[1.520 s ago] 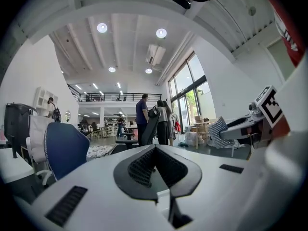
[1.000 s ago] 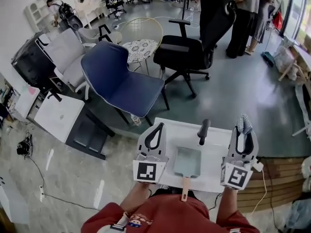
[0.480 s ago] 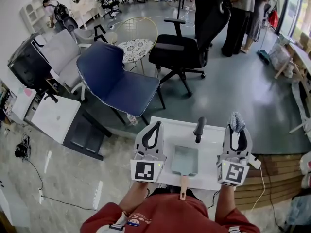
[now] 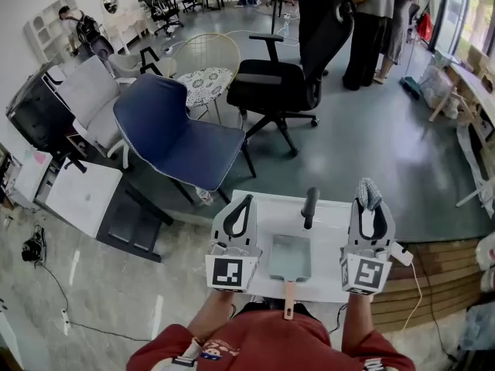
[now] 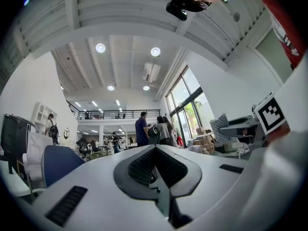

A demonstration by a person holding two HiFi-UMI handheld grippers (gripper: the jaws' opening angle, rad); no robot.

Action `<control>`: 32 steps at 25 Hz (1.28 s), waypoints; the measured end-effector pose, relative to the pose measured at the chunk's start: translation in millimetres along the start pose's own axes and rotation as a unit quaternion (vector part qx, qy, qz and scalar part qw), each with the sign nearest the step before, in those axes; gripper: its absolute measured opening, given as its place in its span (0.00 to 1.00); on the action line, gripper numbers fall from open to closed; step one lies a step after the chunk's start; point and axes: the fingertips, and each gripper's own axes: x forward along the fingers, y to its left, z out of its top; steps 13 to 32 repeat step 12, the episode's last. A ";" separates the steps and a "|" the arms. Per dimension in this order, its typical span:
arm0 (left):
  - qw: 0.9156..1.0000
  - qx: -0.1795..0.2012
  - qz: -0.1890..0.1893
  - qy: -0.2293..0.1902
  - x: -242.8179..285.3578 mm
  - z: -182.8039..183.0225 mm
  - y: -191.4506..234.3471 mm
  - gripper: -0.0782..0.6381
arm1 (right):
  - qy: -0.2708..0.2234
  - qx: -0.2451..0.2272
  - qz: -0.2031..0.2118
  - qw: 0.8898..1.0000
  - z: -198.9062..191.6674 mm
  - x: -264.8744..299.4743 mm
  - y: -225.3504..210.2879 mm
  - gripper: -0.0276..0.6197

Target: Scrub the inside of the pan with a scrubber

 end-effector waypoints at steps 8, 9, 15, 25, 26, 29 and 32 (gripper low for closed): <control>1.000 0.003 0.001 -0.001 0.7 -2.5 0.1 0.13 | 0.008 0.002 0.001 1.000 -4.7 0.8 0.0 0.31; 1.000 0.003 0.003 -0.004 1.0 -3.0 0.8 0.13 | 0.010 0.003 0.003 1.000 -5.9 1.6 0.4 0.31; 1.000 0.000 0.007 -0.010 0.5 -4.4 1.8 0.13 | 0.014 0.006 0.007 1.000 -7.8 2.2 2.3 0.31; 1.000 0.000 0.007 -0.010 0.5 -4.4 1.8 0.13 | 0.014 0.006 0.007 1.000 -7.8 2.2 2.3 0.31; 1.000 0.000 0.007 -0.010 0.5 -4.4 1.8 0.13 | 0.014 0.006 0.007 1.000 -7.8 2.2 2.3 0.31; 1.000 0.000 0.007 -0.010 0.5 -4.4 1.8 0.13 | 0.014 0.006 0.007 1.000 -7.8 2.2 2.3 0.31; 1.000 0.000 0.007 -0.010 0.5 -4.4 1.8 0.13 | 0.014 0.006 0.007 1.000 -7.8 2.2 2.3 0.31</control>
